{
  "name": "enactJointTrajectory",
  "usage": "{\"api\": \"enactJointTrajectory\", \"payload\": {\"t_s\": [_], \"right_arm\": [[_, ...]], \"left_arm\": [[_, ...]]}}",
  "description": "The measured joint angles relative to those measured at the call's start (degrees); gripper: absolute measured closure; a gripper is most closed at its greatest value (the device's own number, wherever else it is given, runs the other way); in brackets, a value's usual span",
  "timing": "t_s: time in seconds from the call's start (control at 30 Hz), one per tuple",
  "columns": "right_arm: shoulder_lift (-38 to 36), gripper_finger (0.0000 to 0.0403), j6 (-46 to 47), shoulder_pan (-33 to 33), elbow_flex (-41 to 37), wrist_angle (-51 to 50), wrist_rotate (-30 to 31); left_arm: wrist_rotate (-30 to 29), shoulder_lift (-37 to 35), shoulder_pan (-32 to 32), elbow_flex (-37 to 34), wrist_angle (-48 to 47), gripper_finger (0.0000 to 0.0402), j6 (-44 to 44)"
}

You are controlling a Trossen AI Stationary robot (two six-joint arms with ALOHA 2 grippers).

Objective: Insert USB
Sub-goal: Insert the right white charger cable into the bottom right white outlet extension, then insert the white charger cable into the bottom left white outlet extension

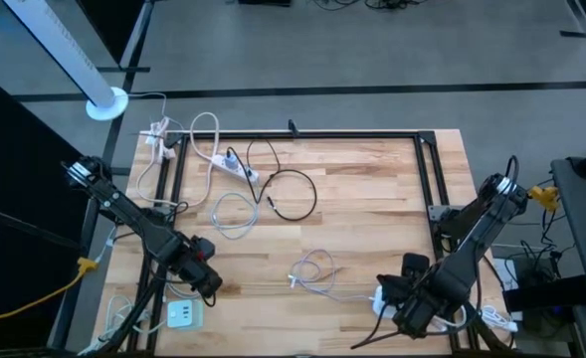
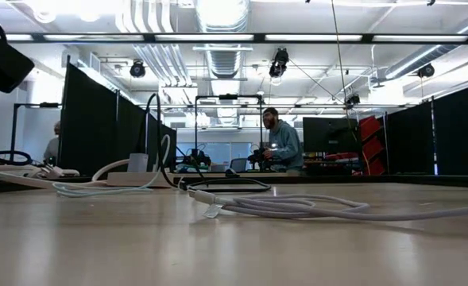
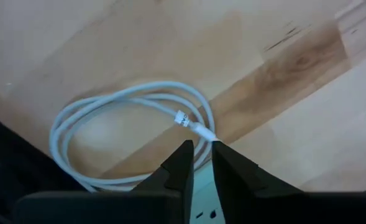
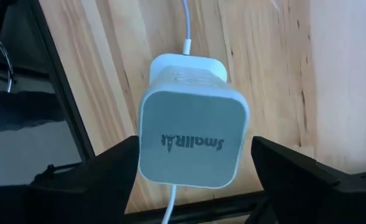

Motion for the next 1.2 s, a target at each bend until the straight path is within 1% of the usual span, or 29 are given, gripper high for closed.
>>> {"api": "enactJointTrajectory", "payload": {"t_s": [0.13, 0.27, 0.37, 0.5, 0.67, 0.77, 0.9, 1.03, 1.2], "right_arm": [[0.00, 0.0131, -3.03, 0.00, 0.36, 0.17, 1.20], [0.02, 0.0147, -4.02, 0.00, 0.36, 0.17, 2.27], [0.02, 0.0158, -4.39, -0.02, 0.36, 0.23, 3.30], [0.02, 0.0171, -4.82, -0.24, 0.36, 0.44, 3.39], [0.02, 0.0180, -6.85, -1.03, 1.10, 0.79, 3.22], [0.00, 0.0180, -7.81, -1.75, 1.85, 1.08, 3.61], [0.00, 0.0174, -10.34, -2.65, 1.90, 3.69, 6.22], [0.31, 0.0163, -14.80, -3.79, 1.89, 8.41, 11.57], [1.30, 0.0143, -23.63, -5.93, 1.66, 18.53, 12.94]], "left_arm": [[-0.24, 0.02, -0.64, -0.03, 0.60, 0.0310, -2.27], [-0.25, 0.02, -1.58, -0.07, 2.71, 0.0268, -5.56], [-0.60, 0.39, -2.67, -0.22, 4.44, 0.0250, -8.79], [-0.91, 3.33, -3.58, -0.33, 5.10, 0.0245, -9.72], [0.13, 8.15, -3.63, -0.33, 8.46, 0.0250, -5.92], [0.18, 10.33, -3.62, -0.33, 9.96, 0.0255, -5.11], [0.69, 12.17, -3.72, -0.33, 10.03, 0.0260, -4.24], [1.50, 12.76, -3.70, -0.33, 10.35, 0.0256, -1.80], [1.73, 12.76, -3.69, -0.33, 10.61, 0.0236, -1.49]]}}
